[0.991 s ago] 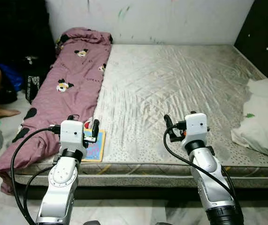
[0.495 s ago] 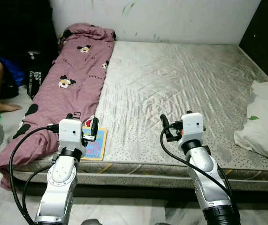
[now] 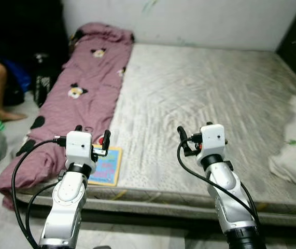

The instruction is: Clean up the room

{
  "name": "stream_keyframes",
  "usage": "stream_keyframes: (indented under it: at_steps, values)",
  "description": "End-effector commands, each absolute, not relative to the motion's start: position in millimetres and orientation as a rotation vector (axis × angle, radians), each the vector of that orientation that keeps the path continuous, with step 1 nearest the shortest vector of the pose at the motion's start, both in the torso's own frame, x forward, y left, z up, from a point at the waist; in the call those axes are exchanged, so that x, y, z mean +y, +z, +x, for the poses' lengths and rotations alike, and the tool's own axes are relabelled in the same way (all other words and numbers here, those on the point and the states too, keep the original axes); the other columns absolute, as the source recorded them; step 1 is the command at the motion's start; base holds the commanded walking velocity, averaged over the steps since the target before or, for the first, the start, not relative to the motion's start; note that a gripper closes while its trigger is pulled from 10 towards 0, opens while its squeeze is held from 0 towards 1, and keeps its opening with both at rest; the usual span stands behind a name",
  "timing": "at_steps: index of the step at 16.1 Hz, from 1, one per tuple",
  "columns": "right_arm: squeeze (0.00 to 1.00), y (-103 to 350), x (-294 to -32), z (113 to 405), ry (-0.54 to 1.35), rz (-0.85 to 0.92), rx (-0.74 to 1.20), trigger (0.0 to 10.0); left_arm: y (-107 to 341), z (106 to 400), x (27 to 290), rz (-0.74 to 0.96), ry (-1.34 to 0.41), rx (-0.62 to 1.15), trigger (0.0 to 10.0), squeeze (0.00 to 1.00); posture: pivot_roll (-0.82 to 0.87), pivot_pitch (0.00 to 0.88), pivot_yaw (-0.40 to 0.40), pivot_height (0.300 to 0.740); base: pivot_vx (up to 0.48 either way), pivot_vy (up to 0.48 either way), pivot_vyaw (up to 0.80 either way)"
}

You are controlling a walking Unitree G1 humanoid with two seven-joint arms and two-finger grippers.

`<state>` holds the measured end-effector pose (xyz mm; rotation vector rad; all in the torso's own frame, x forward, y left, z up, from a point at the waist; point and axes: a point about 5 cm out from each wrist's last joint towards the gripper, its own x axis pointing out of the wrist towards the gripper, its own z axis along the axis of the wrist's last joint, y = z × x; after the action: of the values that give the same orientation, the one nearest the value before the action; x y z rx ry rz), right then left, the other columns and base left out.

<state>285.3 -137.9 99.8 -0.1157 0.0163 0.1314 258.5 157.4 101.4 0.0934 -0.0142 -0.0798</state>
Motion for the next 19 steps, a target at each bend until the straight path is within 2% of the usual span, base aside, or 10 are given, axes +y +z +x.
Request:
stream_keyframes:
  at_steps: [1,14,17,19]
  values:
    - [0.00,102.7,-138.2,286.6,0.129,-0.114,0.004,10.0,104.2,259.1,158.1,0.095,-0.078,-0.028,10.0,0.00,0.04,0.000,-0.025,0.740,0.334,0.000,0.00]
    - [0.00,97.8,-136.3,288.7,0.134,-0.111,0.011,10.0,97.2,264.0,158.5,0.089,-0.051,0.005,10.0,0.00,0.04,0.000,-0.025,0.740,0.021,0.000,0.00]
    - [0.00,99.3,-133.3,289.3,0.142,-0.122,-0.004,10.0,99.2,265.1,156.1,0.098,-0.061,-0.003,10.0,0.00,0.04,0.000,-0.023,0.740,0.000,0.000,0.71]
    - [0.00,100.8,-134.2,291.1,0.134,-0.106,-0.009,10.0,100.5,266.9,156.1,0.094,-0.064,-0.008,10.0,0.00,0.04,0.000,-0.021,0.740,0.000,0.000,0.00]
